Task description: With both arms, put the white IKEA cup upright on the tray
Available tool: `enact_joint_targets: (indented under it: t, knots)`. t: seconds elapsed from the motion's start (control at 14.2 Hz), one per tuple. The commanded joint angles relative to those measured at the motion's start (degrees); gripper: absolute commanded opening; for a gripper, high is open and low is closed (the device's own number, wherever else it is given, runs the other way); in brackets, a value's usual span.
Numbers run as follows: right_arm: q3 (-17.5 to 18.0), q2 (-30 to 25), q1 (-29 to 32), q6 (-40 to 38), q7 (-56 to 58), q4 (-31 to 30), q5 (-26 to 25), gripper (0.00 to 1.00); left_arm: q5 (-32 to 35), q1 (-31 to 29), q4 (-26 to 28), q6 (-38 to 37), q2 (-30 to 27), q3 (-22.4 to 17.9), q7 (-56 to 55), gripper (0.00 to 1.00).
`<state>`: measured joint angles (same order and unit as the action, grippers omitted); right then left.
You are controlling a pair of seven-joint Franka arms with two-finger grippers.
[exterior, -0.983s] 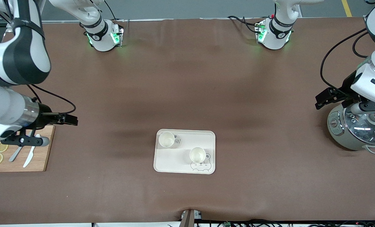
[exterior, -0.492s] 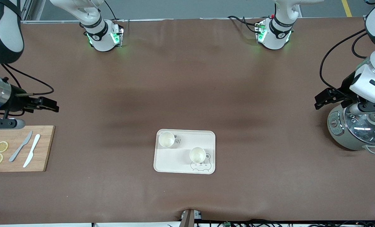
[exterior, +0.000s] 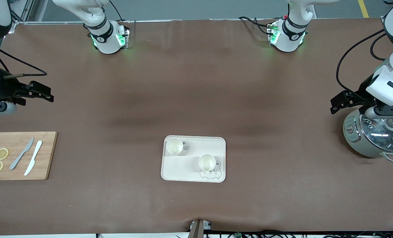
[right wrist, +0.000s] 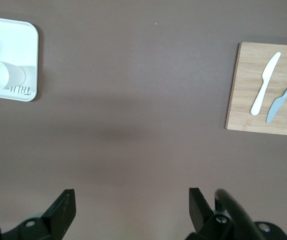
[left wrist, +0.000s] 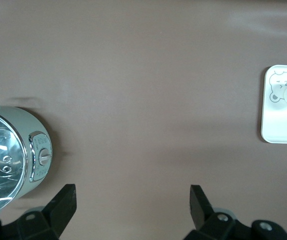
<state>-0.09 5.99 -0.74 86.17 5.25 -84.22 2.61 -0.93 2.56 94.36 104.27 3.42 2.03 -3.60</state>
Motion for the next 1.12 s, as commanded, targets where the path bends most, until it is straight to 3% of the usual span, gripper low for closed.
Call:
enact_joint_targets:
  t: [0.0,0.7,1.05]
  knots:
    - [1.0,-4.3,1.6,0.2,1.4,-3.1,-0.7,1.0,0.2,-0.4,-0.7,-0.4,-0.1,0.1,0.7,1.0]
    - [1.1,-7.3,1.4,-1.5,1.9,-5.1,-1.0,1.0,0.1,-0.8,-0.6,-0.6,-0.1,0.0,1.0,1.0]
    - [0.9,-7.7,2.9,-1.5,7.5,-5.9,-1.2,1.0,-0.1,-0.8,-0.7,-0.7,-0.1,-0.1,1.0,1.0]
